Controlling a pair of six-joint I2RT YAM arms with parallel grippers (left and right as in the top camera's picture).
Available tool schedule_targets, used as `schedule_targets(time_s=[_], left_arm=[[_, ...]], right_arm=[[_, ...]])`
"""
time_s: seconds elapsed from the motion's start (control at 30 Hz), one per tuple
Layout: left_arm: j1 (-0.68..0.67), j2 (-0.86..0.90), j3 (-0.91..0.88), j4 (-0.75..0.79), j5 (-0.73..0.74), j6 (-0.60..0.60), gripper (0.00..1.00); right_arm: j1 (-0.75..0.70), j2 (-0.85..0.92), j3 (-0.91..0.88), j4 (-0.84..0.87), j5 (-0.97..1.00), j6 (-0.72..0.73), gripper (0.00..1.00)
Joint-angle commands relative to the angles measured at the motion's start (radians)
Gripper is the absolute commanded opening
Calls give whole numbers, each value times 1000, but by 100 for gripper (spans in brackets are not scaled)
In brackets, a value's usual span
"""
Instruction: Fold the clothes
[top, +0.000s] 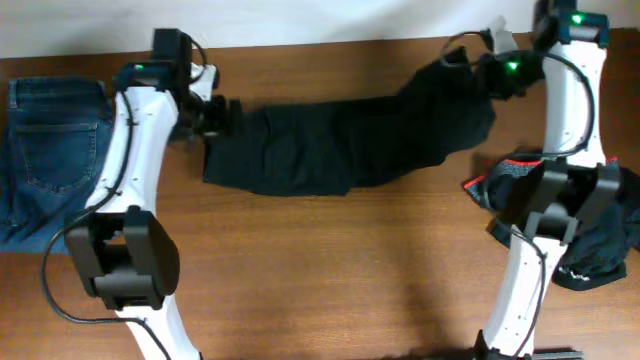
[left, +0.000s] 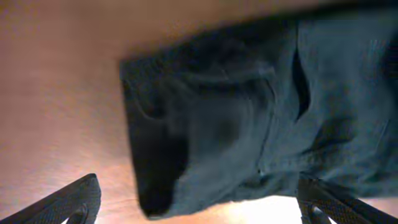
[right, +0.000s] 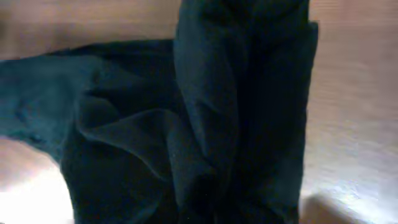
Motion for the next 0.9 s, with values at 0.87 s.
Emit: schedule_targets(time_s=[0.87], left_arm=[[232,-157,272,-30,-7,-10,100]], right_arm=[[773,9,93,383,73,97,4]])
